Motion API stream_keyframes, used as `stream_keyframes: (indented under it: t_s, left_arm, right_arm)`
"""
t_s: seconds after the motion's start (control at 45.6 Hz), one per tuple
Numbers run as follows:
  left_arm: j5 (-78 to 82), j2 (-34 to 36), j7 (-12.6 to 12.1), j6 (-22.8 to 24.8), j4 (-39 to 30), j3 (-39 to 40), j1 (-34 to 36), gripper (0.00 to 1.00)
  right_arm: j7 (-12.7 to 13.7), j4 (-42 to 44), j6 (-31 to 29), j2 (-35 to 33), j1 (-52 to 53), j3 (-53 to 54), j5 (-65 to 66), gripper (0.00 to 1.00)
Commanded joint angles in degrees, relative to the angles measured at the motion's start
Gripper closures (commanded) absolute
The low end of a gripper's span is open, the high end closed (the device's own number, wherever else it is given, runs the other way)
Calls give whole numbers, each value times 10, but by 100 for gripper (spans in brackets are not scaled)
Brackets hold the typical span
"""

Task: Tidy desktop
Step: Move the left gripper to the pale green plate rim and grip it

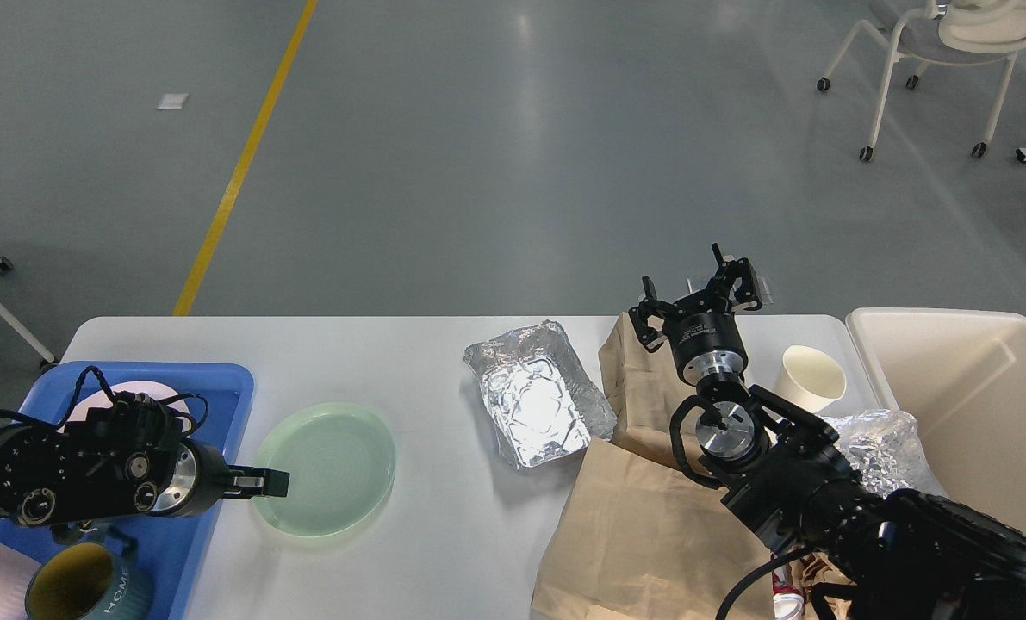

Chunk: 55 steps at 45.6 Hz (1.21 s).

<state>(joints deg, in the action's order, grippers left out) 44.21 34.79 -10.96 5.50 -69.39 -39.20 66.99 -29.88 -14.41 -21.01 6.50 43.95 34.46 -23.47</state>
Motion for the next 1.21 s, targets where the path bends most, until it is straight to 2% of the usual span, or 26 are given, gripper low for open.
stream_keyframes:
  t_s: [0.0,0.417,0.526,0.834,0.943,1.031,1.185]
  left_arm:
    - [0,-13,-3,-8,15,1,-10,17]
    - [-2,-39,-5,-23,34,0,-23,35]
    - [-3,-48,-14,-25,44,0,-25,36]
    - [-3,-56,-19,-25,51,0,-35,42]
    - [-3,-61,-27,-26,52,1,-37,49]
    - [-1,-62,-28,-26,52,0,-41,65]
    - [0,-64,-30,-26,52,-1,-41,87]
  right_arm:
    - [0,0,0,0,0,0,0,0]
    - [0,0,0,0,0,0,0,0]
    - [0,0,0,0,0,0,0,0]
    - [0,-1,0,0,1,0,0,0]
    - [0,0,0,0,0,0,0,0]
    - [0,0,0,0,0,0,0,0]
    - [0,0,0,0,0,0,0,0]
